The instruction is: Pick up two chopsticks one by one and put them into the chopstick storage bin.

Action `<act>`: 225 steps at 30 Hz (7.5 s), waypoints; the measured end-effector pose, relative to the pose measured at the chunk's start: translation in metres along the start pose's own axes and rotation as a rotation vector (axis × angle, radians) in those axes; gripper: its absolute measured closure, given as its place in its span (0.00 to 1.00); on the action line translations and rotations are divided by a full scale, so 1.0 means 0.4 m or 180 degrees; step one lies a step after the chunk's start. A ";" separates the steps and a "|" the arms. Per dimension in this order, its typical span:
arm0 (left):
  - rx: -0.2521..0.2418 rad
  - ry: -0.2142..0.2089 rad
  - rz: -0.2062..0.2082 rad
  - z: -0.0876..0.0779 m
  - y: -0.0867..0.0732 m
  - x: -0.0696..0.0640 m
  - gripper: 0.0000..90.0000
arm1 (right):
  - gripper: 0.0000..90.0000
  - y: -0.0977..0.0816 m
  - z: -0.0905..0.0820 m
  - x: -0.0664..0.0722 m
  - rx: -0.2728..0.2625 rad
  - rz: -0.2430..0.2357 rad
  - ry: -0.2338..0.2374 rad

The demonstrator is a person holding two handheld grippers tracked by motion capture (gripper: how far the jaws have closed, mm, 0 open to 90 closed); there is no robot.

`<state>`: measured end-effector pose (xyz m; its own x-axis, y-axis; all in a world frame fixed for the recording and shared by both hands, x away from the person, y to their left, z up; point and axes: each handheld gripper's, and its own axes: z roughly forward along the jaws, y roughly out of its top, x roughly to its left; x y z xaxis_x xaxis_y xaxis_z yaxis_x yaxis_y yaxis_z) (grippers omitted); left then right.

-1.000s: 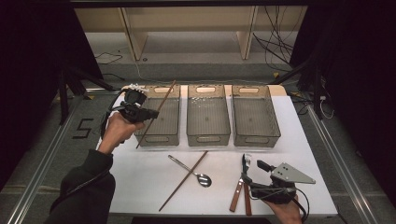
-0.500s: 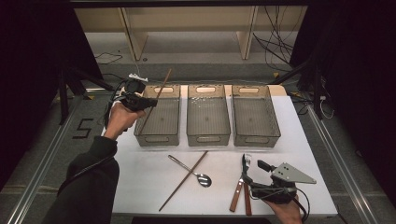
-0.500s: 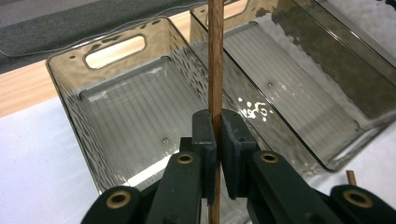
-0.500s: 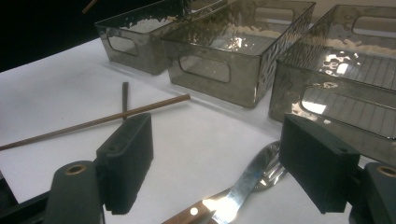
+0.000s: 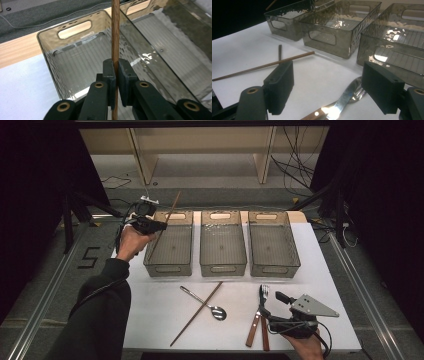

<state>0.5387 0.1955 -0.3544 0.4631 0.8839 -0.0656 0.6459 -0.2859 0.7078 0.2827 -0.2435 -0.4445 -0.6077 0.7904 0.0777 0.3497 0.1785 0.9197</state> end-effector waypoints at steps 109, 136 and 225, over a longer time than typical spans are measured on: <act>0.1385 -0.0897 0.0720 -0.010 -0.391 -0.415 0.53 | 0.30 0.000 -0.001 0.006 -0.0001 -0.0022 -0.0002; 0.1503 -0.0759 0.0971 0.018 -0.411 -0.442 0.81 | 0.30 0.000 0.001 0.008 0.0015 -0.0045 -0.0003; 0.0228 -0.0477 0.0346 -0.118 -0.163 -0.155 0.94 | 0.30 -0.001 -0.001 0.005 -0.0005 -0.0007 -0.0007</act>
<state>0.4392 0.1767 -0.3630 0.6143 0.7829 -0.0991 0.6262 -0.4072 0.6648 0.2809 -0.2423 -0.4446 -0.6068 0.7913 0.0749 0.3474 0.1793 0.9204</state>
